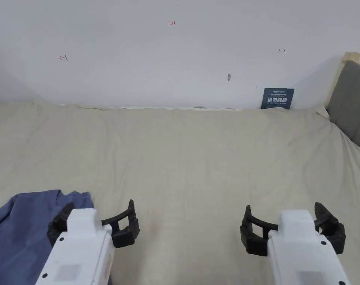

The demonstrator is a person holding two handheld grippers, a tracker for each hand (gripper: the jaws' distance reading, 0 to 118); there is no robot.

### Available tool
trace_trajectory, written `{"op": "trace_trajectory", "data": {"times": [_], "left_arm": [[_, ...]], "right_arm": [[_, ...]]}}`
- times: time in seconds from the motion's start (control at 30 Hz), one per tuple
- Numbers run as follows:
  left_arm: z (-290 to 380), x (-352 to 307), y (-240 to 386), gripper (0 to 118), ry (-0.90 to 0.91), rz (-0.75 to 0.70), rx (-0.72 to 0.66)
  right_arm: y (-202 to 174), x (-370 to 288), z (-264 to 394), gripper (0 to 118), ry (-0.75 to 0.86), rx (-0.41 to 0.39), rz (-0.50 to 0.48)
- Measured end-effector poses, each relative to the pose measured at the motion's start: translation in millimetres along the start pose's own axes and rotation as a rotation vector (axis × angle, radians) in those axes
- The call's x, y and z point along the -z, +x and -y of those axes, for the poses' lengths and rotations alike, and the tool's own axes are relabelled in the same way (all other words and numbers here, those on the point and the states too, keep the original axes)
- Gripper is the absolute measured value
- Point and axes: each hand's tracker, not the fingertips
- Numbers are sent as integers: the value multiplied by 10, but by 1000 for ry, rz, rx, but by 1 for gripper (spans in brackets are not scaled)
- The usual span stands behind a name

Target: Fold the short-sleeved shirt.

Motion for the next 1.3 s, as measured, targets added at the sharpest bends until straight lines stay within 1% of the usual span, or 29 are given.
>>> {"op": "trace_trajectory", "data": {"times": [0.03,0.1,0.17,0.23,0.27,0.3,0.33,0.37,0.4,0.43,0.47,0.5,0.53,0.57,0.63,0.67,0.7,0.77,0.9,1.07,1.3], "left_arm": [[-49,21,-75,118,-29,29,-172],[-91,60,-280,118,-74,120,-582],[7,116,-507,118,-88,193,-1027],[123,128,-599,118,-95,217,-1285],[80,70,-549,118,-104,225,-1325],[39,36,-512,118,-110,230,-1323],[2,30,-511,118,-112,217,-1257],[-78,9,-475,118,-117,176,-1112],[-246,-76,-305,118,-106,144,-963],[-370,-134,-185,118,-81,112,-760],[-453,-181,-69,118,-52,82,-561],[-503,-221,48,118,-19,58,-383],[-334,-68,-43,118,14,38,-196],[-330,-66,53,118,34,16,-17],[-279,-82,207,118,76,-6,210],[-231,-70,247,118,95,-24,301],[-175,-52,265,118,109,-37,352],[-129,-57,296,118,102,-34,365],[-88,-27,247,118,93,-20,334],[-93,-14,177,118,73,-11,281],[-93,-55,153,118,85,-23,269]], "right_arm": [[-79,-24,-52,118,38,-127,53],[-243,-78,-101,118,134,-385,155],[-396,-126,-83,118,254,-643,260],[-498,-160,-28,118,358,-821,340],[-514,-160,-15,118,382,-862,357],[-511,-160,-14,118,384,-854,349],[-468,-138,6,118,363,-815,333],[-435,-129,-13,118,326,-734,309],[-376,-120,-63,118,278,-633,280],[-281,-111,-125,118,226,-512,239],[-167,-113,-193,118,181,-371,183],[-73,-108,-222,118,148,-252,136],[14,-100,-233,118,120,-140,88],[88,-87,-228,118,97,-42,44],[160,-72,-233,118,58,93,-21],[196,-51,-202,118,44,146,-59],[210,-32,-178,118,20,179,-65],[185,-34,-159,118,17,191,-67],[150,-42,-150,118,16,167,-53],[152,-56,-148,118,17,167,-53],[170,-62,-162,118,22,164,-56]]}}
